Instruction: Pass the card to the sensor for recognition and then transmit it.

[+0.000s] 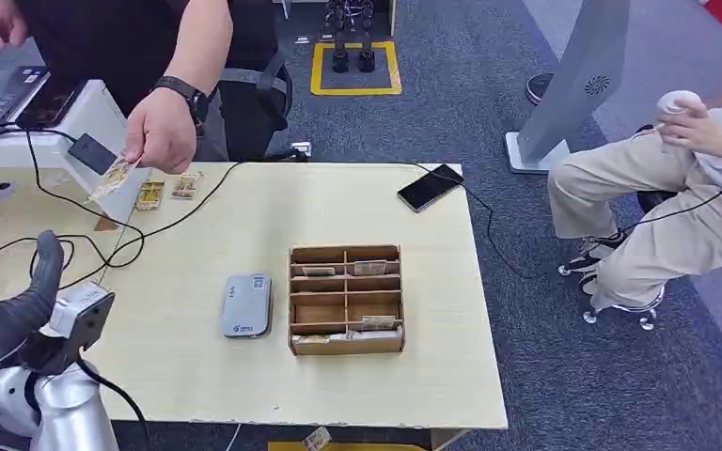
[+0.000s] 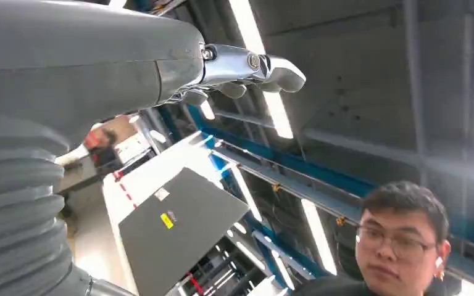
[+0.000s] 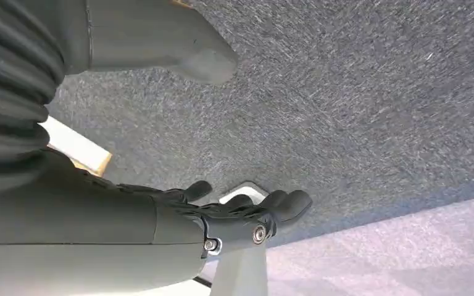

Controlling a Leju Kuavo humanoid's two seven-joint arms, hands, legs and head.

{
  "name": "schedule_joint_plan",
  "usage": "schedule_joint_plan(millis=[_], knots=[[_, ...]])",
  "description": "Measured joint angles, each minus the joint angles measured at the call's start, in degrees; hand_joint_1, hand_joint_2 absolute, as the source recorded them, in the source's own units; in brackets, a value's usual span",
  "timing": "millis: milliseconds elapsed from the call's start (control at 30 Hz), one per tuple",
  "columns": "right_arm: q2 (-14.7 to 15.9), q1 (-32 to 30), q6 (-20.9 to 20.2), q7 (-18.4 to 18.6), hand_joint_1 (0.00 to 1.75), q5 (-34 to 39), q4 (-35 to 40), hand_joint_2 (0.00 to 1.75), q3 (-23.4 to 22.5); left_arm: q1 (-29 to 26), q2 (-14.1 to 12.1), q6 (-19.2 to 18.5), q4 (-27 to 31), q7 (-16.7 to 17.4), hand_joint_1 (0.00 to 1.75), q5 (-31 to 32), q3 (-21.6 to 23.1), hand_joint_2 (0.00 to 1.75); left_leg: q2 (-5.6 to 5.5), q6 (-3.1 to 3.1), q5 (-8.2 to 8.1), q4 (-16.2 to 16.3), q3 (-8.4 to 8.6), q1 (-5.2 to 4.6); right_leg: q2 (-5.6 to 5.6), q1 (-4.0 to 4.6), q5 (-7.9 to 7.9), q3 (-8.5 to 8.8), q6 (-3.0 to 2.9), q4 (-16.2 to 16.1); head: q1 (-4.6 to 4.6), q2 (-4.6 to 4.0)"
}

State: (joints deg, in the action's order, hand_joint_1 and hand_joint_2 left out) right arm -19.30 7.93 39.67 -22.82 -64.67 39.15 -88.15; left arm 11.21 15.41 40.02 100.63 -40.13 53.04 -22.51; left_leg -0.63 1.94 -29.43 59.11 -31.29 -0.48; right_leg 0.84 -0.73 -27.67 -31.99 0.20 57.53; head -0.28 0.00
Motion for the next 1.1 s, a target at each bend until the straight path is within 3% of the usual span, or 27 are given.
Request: schedule_joint_plan(millis=[100, 333, 600, 867, 900, 933, 967, 1000, 1100], knots=[[0.09, 0.02, 0.02, -0.52, 0.00, -0.29, -0.20, 1.75, 0.00, 0.08, 0.00, 0.00, -0.61, 0.00, 0.00, 4.22, 0.72, 1.75, 0.00, 0.00, 0.00, 0.00, 0.00, 0.00, -0.01, 0.00, 0.00, 0.01, 0.00, 0.00, 0.00, 0.00], [0.22, 0.07, 0.00, -0.77, 0.00, -0.37, -0.77, 1.75, 0.00, 0.26, 0.00, 0.00, -2.45, 0.00, 0.00, 6.35, 1.95, 1.75, 0.00, 0.00, 0.00, 0.00, 0.01, 0.00, 0.00, 0.00, 0.01, 0.00, 0.00, 0.00, 0.00, 0.00], [0.96, 0.08, 0.00, -1.55, 0.00, -0.13, -2.25, 1.75, 0.00, 0.09, -0.11, 0.00, -7.54, 0.04, 0.00, 13.06, 5.99, 1.75, 0.00, 0.00, 0.00, 0.00, -0.01, 0.00, 0.00, 0.00, 0.00, 0.00, 0.00, 0.00, 0.00, 0.00], [1.03, 0.23, 0.00, -1.51, 0.00, 0.50, -2.69, 1.75, 0.00, 0.20, -0.11, 0.00, -12.64, 0.00, 0.00, 12.77, 7.63, 1.75, 0.00, 0.00, 0.00, 0.00, 0.00, 0.00, 0.02, 0.00, 0.00, -0.01, 0.00, 0.00, 0.00, 0.00], [1.05, 0.23, 0.02, -1.51, 0.00, 0.55, -2.76, 1.75, 0.00, 0.22, -0.11, 0.00, -13.20, 0.00, 0.14, 12.95, 7.89, 1.75, 0.00, 0.00, 0.00, 0.00, 0.00, 0.00, 0.02, 0.00, 0.00, -0.01, 0.00, 0.00, 0.00, 0.00], [1.07, 0.24, 0.02, -1.53, 0.00, 0.72, -2.82, 1.75, -0.02, 0.27, -0.09, 0.00, -13.92, 0.00, 0.14, 13.40, 8.37, 1.75, 0.00, 0.00, 0.00, 0.00, 0.00, 0.00, 0.02, 0.00, 0.00, -0.01, 0.00, 0.00, 0.00, 0.00], [1.09, 0.26, 0.02, -1.64, 0.00, 0.83, -2.91, 1.75, -0.02, 0.30, -0.11, 0.00, -14.49, 0.00, 1.54, 14.00, 8.83, 1.75, 0.00, 0.00, 0.00, 0.00, -0.01, 0.00, 0.02, 0.00, 0.00, -0.01, 0.00, 0.00, -0.02, 0.00], [1.11, 0.28, 0.00, -1.66, 0.00, 0.87, -3.02, 1.75, 0.00, 0.37, -0.11, 0.00, -14.95, 0.00, 1.75, 14.52, 9.31, 1.75, 0.00, 0.00, 0.00, 0.00, -0.01, 0.00, 0.01, 0.00, 0.00, -0.01, 0.00, 0.00, 0.00, 0.00], [1.27, 0.32, 0.00, -1.68, 0.00, 1.16, -3.26, 1.75, 0.00, 0.57, -0.13, 0.02, -16.22, -0.13, 1.75, 14.48, 10.41, 1.75, 0.00, 0.00, 0.00, 0.00, -0.01, 0.00, 0.02, 0.00, 0.01, -0.01, 0.00, 0.00, 0.02, 0.00]])
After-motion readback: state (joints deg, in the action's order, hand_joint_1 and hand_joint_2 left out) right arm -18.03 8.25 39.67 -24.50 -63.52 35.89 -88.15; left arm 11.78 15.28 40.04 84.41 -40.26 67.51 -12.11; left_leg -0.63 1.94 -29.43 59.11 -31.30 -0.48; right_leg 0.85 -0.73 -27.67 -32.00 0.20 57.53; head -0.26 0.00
